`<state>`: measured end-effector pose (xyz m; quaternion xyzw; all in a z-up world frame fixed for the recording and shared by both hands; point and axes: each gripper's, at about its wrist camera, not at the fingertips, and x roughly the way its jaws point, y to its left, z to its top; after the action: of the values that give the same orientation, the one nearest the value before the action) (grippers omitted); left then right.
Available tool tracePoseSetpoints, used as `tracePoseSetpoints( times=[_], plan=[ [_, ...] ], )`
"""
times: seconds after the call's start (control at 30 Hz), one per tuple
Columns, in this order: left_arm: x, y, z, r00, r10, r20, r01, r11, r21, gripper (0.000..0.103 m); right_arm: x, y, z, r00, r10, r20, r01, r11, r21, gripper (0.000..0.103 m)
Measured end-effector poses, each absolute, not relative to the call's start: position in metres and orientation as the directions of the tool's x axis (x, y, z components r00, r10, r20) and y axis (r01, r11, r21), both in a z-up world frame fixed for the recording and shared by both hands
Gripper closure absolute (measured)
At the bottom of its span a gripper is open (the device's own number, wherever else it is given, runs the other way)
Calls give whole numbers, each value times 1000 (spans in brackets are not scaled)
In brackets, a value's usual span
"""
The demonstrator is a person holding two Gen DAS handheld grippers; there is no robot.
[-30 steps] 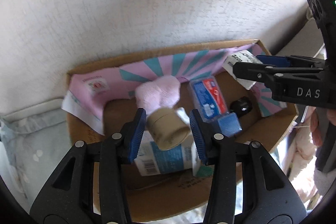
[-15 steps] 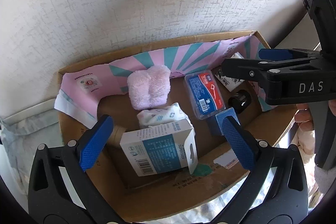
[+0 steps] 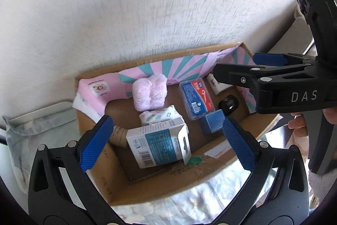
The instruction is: Organize objects
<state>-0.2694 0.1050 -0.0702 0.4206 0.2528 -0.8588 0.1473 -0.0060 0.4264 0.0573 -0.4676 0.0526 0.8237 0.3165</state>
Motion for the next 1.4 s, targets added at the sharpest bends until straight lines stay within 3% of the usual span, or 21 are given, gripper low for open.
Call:
tracePoseSetpoints(
  times=[0.13,0.37,0.6,0.9,1.4],
  plan=[
    [-246,104,-49,-634,-61,-771,479,-814,-329,0,-5,401,79,-405,475,-781,-553,-808,-205,0],
    [-170,101,1,-685,-231,-691,565,-768,-303,0,13,334,126,-498,526,-690,-544,-809,-224,0],
    [-92,107,28,-704,-350,-618,629,-712,-312,0,38,271,126,-563,557,-611,-525,-812,-257,0],
    [-36,119,23,-719,-384,-579,645,-678,-353,0,66,225,100,-561,599,-572,-543,-787,-292,0],
    [-22,132,17,-724,-390,-569,636,-698,-330,0,72,203,90,-555,632,-541,-570,-763,-305,0]
  ],
)
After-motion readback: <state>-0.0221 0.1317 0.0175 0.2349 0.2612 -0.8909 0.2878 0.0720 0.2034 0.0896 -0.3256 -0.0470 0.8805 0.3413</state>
